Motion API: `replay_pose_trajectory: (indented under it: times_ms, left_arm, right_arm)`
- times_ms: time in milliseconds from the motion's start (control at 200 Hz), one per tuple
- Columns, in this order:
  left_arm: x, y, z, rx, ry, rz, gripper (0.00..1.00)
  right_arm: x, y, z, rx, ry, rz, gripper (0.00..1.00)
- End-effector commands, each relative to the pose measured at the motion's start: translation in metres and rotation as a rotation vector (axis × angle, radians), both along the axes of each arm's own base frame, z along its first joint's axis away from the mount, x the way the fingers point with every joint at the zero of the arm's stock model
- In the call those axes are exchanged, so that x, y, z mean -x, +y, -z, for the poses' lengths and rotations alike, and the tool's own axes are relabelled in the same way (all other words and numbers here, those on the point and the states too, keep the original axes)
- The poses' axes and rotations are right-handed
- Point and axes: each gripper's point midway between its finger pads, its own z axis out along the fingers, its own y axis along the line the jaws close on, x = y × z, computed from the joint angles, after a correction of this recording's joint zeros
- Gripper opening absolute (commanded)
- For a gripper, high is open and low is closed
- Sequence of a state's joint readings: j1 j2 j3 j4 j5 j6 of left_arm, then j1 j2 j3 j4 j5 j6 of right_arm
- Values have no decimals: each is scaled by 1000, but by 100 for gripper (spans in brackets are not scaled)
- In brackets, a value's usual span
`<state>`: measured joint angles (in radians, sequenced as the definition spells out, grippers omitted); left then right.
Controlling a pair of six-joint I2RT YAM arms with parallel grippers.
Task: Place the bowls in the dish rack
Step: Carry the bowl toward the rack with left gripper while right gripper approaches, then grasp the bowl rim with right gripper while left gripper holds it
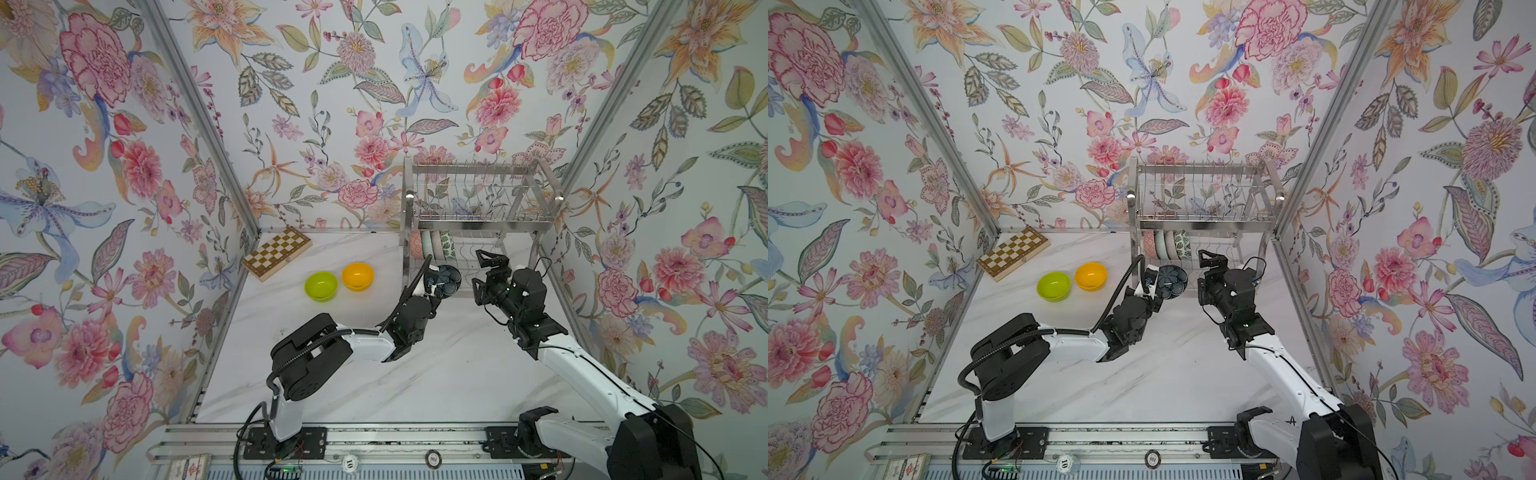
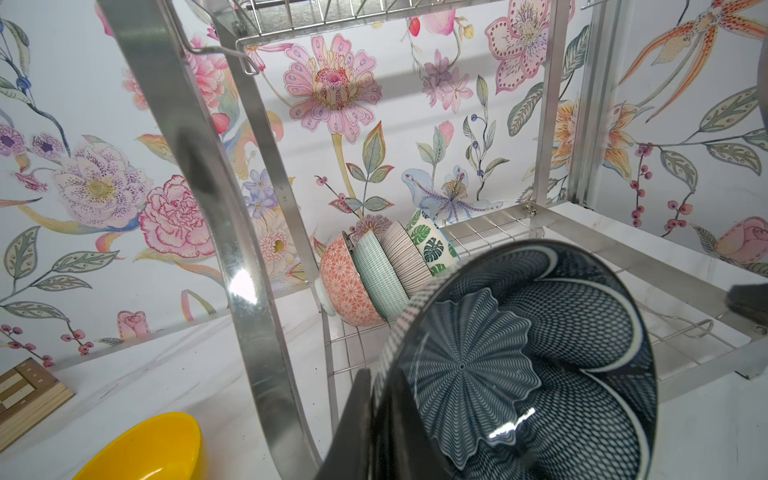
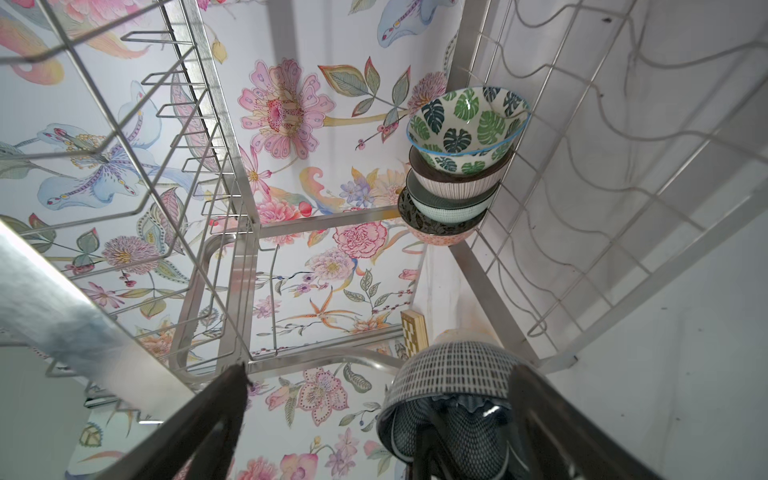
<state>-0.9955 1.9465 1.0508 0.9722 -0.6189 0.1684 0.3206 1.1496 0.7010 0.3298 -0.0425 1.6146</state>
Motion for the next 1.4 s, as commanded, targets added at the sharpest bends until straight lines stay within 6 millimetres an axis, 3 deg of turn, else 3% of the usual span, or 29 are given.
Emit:
replay_pose_trajectory:
  times_ms: [0, 200, 440, 941, 1396]
  left_arm:
    - [-2, -3, -36, 97, -105, -32, 0]
    - [-5, -2, -35, 87, -136, -48, 0]
    - [-7, -3, -37, 75, -156, -52, 0]
    - [-3, -4, -43, 81, -192, -31, 0]
    - [-1, -1, -44, 69, -208, -29, 0]
  right_arm:
    - [-6, 17, -22, -129, -57, -24, 99]
    - [-10, 33, -19, -214, -47, -25, 99]
    - [-11, 38, -10, -292, -22, -2, 95]
    - [-25, 44, 0, -399, 10, 41, 76]
    - [-41, 55, -4, -466, -3, 72, 47]
